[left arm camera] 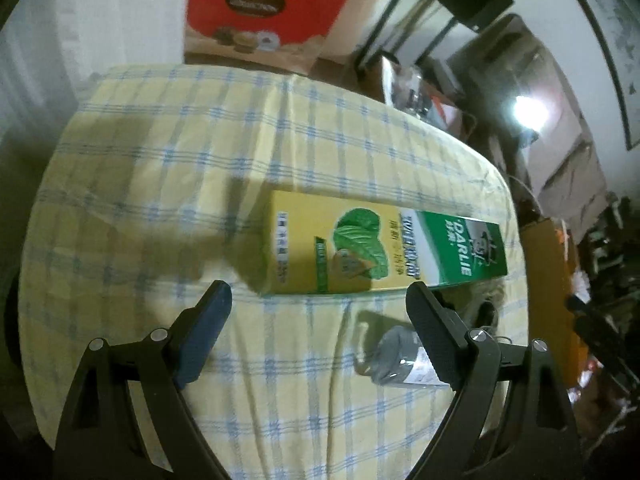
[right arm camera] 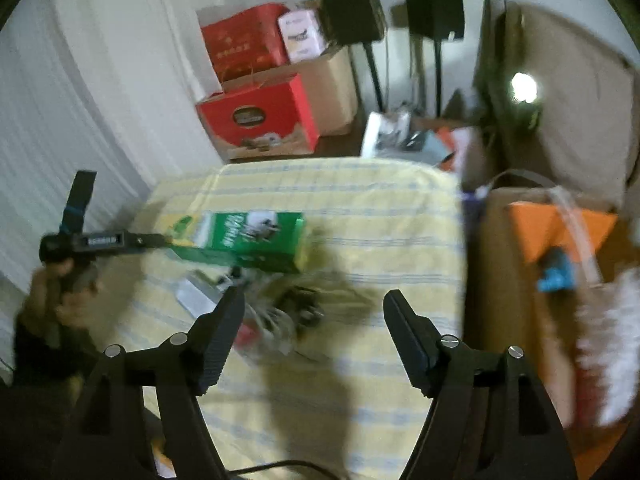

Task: Organize objects
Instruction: 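Lower both grippers around the green-and-yellow DARLIE toothpaste box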

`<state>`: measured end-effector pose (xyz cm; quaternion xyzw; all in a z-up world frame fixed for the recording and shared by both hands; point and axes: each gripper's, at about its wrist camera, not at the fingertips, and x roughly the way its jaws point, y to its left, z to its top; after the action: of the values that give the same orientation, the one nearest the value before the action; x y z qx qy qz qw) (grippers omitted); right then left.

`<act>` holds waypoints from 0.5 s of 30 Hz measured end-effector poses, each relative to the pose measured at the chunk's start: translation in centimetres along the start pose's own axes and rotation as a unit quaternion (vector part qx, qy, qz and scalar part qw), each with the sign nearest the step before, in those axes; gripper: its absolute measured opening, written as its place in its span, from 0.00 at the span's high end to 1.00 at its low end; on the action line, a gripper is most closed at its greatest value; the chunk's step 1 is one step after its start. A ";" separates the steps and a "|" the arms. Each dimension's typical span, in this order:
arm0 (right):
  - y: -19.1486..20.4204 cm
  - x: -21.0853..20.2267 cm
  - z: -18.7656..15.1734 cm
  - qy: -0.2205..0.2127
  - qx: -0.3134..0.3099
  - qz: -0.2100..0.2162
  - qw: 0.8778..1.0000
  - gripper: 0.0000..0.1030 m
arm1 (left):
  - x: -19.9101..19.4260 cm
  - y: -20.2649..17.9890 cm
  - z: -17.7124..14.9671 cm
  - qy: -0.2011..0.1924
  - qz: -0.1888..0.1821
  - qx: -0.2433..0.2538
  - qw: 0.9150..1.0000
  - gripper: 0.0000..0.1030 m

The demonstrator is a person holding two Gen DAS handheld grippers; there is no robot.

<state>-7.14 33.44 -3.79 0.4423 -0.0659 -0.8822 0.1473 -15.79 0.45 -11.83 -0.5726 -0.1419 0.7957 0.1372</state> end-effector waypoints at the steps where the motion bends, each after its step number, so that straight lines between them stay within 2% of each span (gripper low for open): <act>1: 0.2 1.4 0.6 0.014 0.011 0.003 1.000 0.29 | 0.2 -0.1 0.2 0.005 -0.007 0.003 1.000 0.15; 5: 1.1 5.3 2.4 0.049 0.023 0.007 0.999 0.29 | 1.2 -0.5 1.4 0.024 -0.023 0.005 0.999 0.15; 9: 1.4 8.2 4.3 0.069 0.049 0.039 0.996 0.28 | 2.2 -0.1 2.3 0.038 -0.036 -0.012 0.999 0.13; 15: 1.7 11.2 5.6 0.099 0.064 0.045 0.992 0.21 | 3.5 0.9 3.0 0.046 -0.042 -0.034 0.997 0.11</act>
<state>-17.66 28.18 -8.55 0.5326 -0.1270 -0.8206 0.1637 -19.77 0.76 -14.31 -0.6066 -0.1864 0.7566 0.1577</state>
